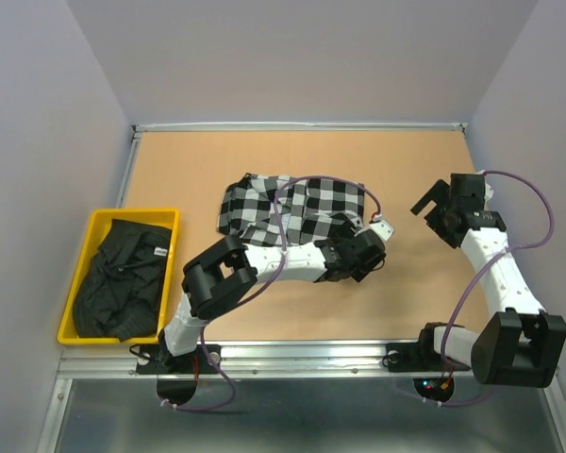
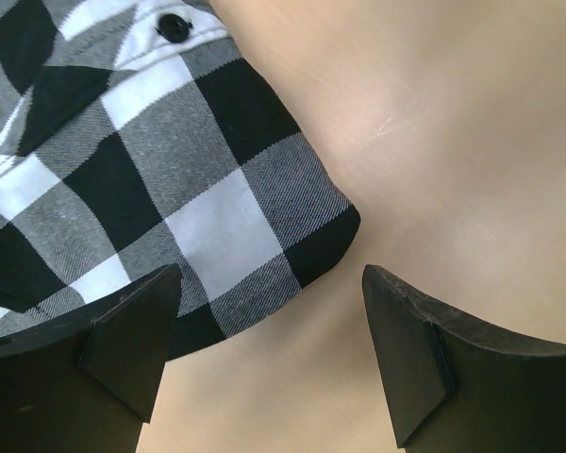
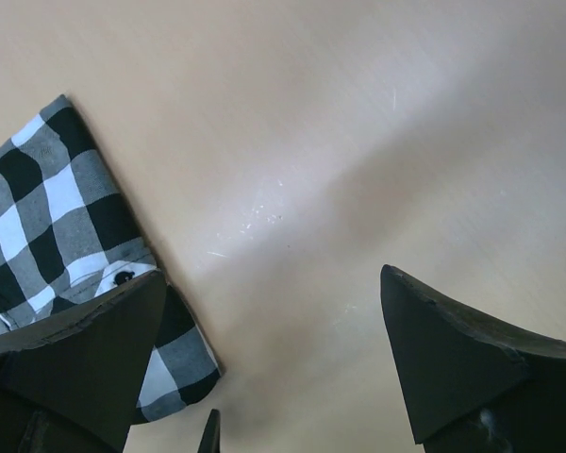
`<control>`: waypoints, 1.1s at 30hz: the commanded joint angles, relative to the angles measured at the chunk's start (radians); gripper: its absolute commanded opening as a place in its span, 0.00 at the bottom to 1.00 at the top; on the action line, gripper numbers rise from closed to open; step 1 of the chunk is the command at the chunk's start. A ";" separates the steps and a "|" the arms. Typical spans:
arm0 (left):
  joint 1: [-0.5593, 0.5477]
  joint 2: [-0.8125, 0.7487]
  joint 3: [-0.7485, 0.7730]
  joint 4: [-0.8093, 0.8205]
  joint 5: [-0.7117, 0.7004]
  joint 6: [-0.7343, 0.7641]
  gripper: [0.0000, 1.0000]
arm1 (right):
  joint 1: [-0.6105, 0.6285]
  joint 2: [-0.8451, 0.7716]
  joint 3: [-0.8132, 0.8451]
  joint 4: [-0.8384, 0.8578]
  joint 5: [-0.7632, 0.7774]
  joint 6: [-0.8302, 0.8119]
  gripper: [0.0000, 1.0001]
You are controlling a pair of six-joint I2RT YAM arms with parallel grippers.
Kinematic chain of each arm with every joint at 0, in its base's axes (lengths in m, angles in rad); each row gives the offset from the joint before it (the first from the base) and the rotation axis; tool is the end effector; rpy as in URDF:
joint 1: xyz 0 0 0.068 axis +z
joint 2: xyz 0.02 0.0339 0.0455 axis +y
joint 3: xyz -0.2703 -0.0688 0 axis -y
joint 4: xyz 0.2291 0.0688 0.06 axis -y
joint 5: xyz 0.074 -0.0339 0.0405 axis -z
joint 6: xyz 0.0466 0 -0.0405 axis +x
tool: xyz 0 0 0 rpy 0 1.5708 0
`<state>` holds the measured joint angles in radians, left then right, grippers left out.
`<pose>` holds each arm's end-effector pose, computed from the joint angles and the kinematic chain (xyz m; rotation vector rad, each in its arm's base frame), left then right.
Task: Fold and stack the long sleeve shirts
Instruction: Fold the shirt
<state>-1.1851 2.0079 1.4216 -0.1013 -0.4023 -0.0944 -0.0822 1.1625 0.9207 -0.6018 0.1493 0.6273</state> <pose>0.1857 -0.4089 0.2074 0.9583 1.9877 -0.2606 0.2280 -0.0257 0.2753 0.8986 2.2290 0.0730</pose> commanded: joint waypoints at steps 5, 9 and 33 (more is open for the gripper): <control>-0.021 0.057 0.059 0.075 -0.064 0.085 0.87 | -0.010 0.042 -0.002 0.002 -0.116 0.005 1.00; -0.024 0.091 0.077 0.090 -0.079 0.088 0.85 | -0.008 0.054 -0.026 0.014 -0.142 -0.014 1.00; -0.027 0.134 0.076 0.126 -0.198 0.038 0.07 | -0.008 0.114 -0.125 0.240 -0.464 -0.006 0.97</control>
<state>-1.2137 2.1761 1.4834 0.0185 -0.5472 -0.0387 -0.0868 1.2587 0.8261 -0.4976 -0.1791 0.6075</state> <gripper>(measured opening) 0.112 0.977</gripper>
